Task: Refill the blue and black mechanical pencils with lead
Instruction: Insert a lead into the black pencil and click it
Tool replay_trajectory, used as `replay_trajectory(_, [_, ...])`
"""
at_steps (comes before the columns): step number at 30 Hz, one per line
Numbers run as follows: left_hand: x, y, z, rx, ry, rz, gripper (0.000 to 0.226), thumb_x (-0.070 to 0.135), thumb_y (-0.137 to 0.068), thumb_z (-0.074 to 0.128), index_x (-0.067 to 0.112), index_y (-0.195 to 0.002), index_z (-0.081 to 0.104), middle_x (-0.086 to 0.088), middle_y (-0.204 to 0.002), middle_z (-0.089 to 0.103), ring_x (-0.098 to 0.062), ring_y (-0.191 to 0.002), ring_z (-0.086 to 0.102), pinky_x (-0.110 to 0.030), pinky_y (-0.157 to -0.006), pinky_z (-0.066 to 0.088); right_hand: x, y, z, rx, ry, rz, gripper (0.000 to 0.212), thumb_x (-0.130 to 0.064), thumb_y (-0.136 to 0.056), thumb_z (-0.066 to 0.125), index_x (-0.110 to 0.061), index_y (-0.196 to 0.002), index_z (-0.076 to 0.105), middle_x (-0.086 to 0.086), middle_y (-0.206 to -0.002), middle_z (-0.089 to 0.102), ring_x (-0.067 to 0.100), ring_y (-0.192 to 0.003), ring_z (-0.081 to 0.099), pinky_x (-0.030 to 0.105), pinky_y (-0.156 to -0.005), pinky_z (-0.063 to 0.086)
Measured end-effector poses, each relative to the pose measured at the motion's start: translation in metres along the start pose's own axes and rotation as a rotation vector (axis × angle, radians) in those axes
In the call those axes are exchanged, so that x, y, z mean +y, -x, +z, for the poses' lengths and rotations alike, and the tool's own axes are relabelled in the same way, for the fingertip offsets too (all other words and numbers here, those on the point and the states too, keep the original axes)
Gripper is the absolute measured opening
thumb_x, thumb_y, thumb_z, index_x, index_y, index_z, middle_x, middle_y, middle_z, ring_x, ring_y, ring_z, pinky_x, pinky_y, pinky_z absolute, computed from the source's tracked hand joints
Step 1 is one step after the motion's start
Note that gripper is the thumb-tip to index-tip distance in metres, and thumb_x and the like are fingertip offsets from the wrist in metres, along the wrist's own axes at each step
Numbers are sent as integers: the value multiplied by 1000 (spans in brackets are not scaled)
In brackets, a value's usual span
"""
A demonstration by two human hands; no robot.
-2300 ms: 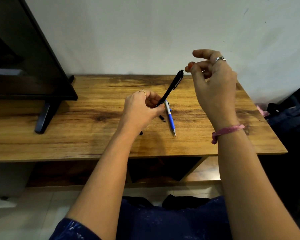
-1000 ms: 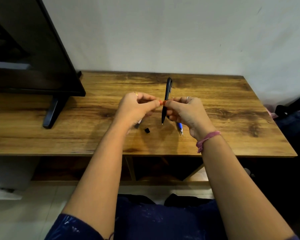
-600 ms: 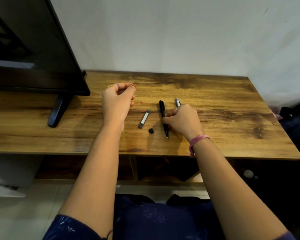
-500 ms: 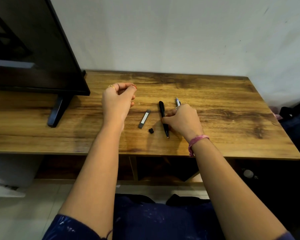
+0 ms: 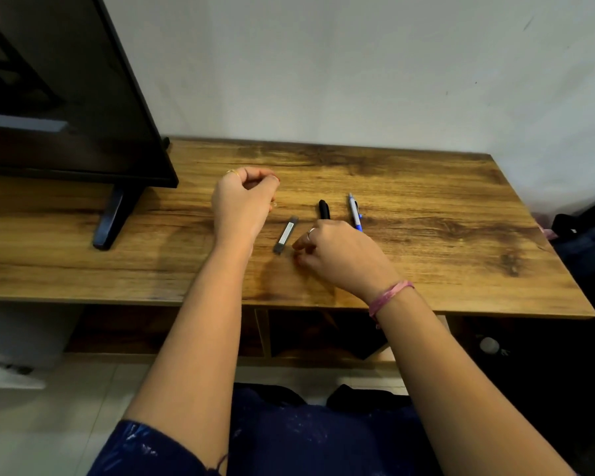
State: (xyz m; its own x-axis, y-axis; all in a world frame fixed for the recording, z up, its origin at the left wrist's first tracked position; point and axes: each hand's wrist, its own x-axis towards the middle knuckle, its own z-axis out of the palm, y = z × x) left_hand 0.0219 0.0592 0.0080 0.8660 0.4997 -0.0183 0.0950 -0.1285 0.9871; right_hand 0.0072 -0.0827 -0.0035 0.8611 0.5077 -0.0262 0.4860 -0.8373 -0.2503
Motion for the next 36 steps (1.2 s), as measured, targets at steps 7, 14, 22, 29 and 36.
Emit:
replay_trajectory(7, [-12,3,6,-140,-503,58,27,26,-80,71,12,-103,70,-2,-101,67,-15,-92,59,-24,-73,42,2,-2,1,-3,-11,-7,17,-25,-87,64,-15,-99,71,4,-99,68,20,-98,62,34,-78,53])
replay_trajectory(14, [-15,9,14,-220,-818,-26,32,24,-81,73,10,-109,67,-8,-115,60,-21,-103,47,-27,-74,34,24,1,-16,84,-345,126,7,-23,-78,77,-20,-83,75,-11,-75,67,1,-72,59,11,-68,46])
replay_trajectory(22, [-11,11,15,-256,-676,77,22,23,-76,76,15,-97,71,2,-92,65,-4,-71,52,-17,-57,37,33,-2,-19,360,-837,375,11,-16,-77,79,-22,-79,70,-1,-75,73,13,-70,70,25,-65,57])
replay_trajectory(29, [-5,12,12,-296,-568,318,18,19,-72,72,24,-87,64,13,-83,59,3,-73,54,-16,-66,47,28,-7,-21,420,-1358,443,10,-2,-84,70,-11,-86,72,1,-77,74,9,-70,69,19,-63,55])
replay_trajectory(36, [-2,14,13,-296,-562,433,17,20,-74,71,24,-87,62,17,-81,52,3,-72,53,-9,-62,40,26,-7,-22,443,-1440,456,7,-1,-83,70,-5,-89,70,7,-81,73,14,-71,68,19,-63,56])
